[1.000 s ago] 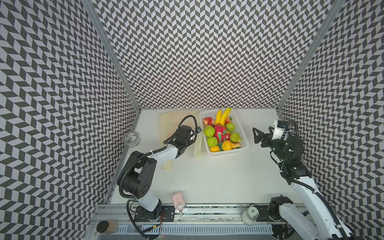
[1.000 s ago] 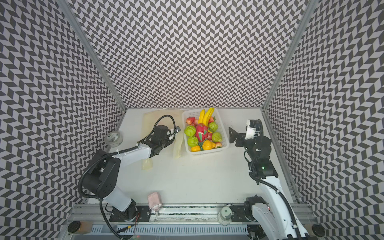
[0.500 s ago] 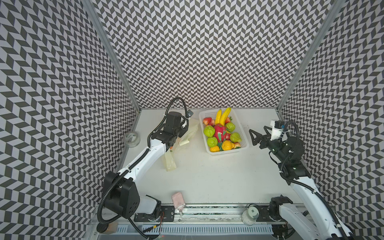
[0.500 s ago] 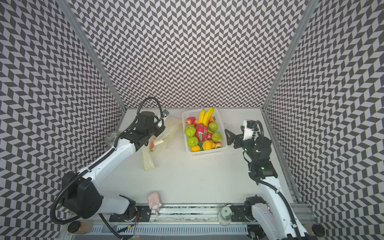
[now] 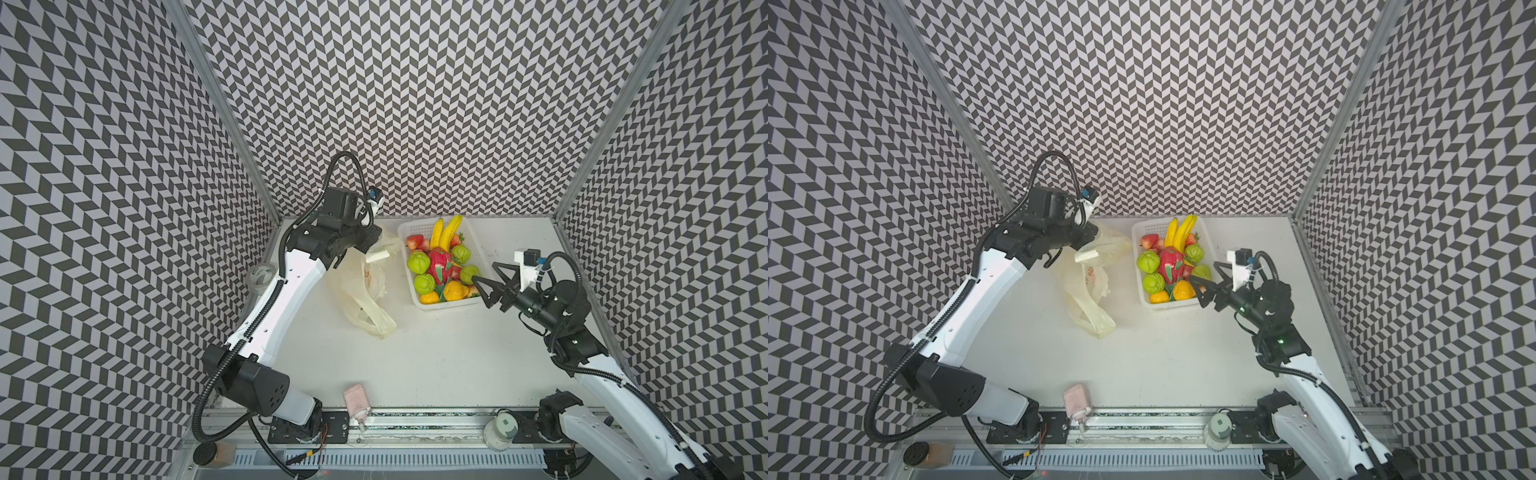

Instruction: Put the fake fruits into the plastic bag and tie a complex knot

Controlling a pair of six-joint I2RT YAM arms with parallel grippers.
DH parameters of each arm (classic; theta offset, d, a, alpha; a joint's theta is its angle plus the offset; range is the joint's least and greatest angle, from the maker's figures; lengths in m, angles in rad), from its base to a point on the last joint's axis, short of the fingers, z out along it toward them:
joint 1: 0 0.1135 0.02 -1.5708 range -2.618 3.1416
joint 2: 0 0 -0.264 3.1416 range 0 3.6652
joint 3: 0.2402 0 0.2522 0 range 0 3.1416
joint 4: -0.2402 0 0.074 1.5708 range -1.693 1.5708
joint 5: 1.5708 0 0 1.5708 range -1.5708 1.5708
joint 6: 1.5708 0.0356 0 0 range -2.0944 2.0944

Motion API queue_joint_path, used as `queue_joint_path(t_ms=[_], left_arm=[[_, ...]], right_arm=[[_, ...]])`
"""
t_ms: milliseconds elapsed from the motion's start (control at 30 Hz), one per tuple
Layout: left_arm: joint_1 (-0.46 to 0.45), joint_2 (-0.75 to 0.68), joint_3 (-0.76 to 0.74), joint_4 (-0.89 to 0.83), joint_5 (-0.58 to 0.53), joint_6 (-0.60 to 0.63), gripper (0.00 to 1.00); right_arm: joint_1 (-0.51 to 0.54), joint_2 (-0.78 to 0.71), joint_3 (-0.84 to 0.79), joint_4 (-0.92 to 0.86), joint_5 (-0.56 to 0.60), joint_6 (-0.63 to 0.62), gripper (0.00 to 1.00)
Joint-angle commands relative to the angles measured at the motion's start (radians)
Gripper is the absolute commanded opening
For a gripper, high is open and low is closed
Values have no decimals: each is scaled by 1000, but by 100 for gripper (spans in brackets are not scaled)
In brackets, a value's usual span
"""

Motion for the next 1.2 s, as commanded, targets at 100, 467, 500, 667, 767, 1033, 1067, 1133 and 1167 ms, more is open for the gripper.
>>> queue_joint_path(t_ms=[100,467,500,667,767,1033,1067,1133,1167], left_arm=[[4,59,93,-167,192,-126,0],[1,13,19,-115,287,-167,0],[1,11,13,-113,293,-169,0],[-2,-10,-15,-105,309,-159,0],[-2,-24,-29,-103,317,-161,0],[-4,-56,-72,-88,344,-140,0],[-3,-60,-74,-89,343,-135,0],[-1,-67,-75,-88,344,-132,0],[-3,-69,-76,-90,346,-128,0]], right_arm=[[259,34,-73,260,255,171,100],[603,340,37,399,597,195,100],[615,365,50,419,611,191,100],[628,465,111,453,660,176,100],[628,517,155,439,688,167,100],[629,640,254,499,767,146,100],[628,653,265,511,797,143,100],[627,671,274,546,841,132,97],[627,678,275,569,845,115,95]])
